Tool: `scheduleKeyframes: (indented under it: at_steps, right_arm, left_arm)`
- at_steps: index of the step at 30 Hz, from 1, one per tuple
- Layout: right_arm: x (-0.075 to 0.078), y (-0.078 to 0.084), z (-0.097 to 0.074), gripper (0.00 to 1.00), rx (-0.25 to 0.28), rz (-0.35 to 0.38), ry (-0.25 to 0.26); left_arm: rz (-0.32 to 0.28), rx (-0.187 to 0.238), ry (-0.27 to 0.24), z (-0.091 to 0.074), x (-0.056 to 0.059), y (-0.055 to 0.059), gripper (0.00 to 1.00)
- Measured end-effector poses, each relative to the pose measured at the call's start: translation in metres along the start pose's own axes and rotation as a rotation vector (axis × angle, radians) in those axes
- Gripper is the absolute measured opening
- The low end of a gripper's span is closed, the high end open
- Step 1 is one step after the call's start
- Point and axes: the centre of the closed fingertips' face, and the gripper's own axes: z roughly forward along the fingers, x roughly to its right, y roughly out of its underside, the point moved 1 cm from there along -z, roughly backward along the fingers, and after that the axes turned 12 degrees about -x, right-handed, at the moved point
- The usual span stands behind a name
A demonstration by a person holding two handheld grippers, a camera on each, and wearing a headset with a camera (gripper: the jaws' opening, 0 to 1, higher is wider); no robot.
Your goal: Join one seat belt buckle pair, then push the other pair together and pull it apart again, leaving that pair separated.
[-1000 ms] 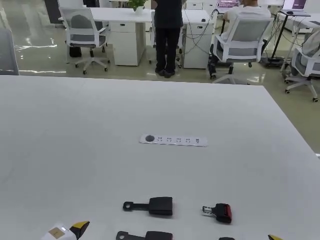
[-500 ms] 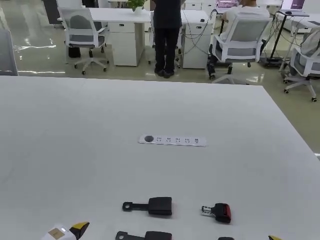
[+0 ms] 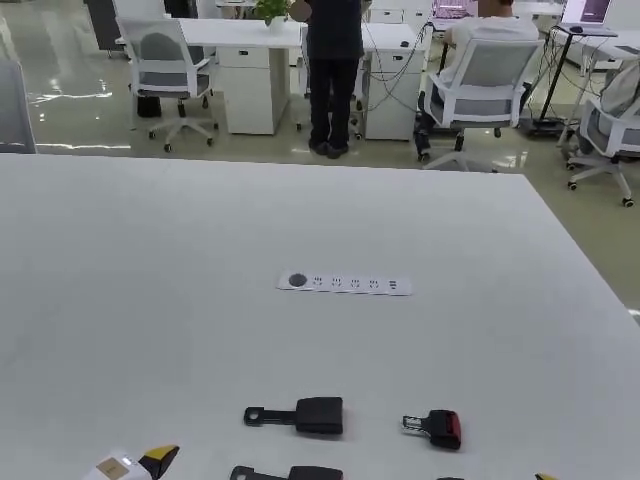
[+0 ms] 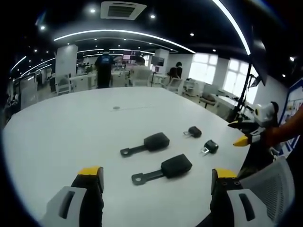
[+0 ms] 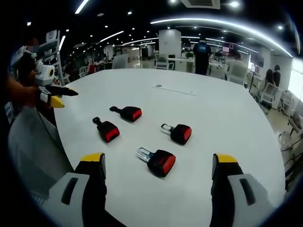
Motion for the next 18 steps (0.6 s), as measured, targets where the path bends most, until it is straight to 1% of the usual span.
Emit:
scheduleKeyframes:
  at_steps: [6, 11, 15, 18]
  right_arm:
    - [-0.0002, -0.0007, -0.0013, 0.93, 0.001, -0.001, 0.003]
    - [0.0003, 0.0001, -0.0029, 0.92, -0.003, 0.000, 0.003]
    - [0.0015, 0.0010, -0.0019, 0.92, -0.003, 0.002, 0.005]
    - [0.0017, 0.0020, -0.0018, 0.92, -0.005, 0.001, 0.005]
  left_arm:
    - [0.000, -0.005, 0.005, 0.0025, -0.0010, 0.0033, 0.97]
    - [-0.001, -0.004, 0.005, 0.0033, -0.0015, 0.0030, 0.96]
    - [-0.001, -0.007, 0.007, 0.0048, -0.0006, 0.0036, 0.96]
    - [0.002, -0.010, 0.008, 0.0041, 0.0028, 0.0024, 0.96]
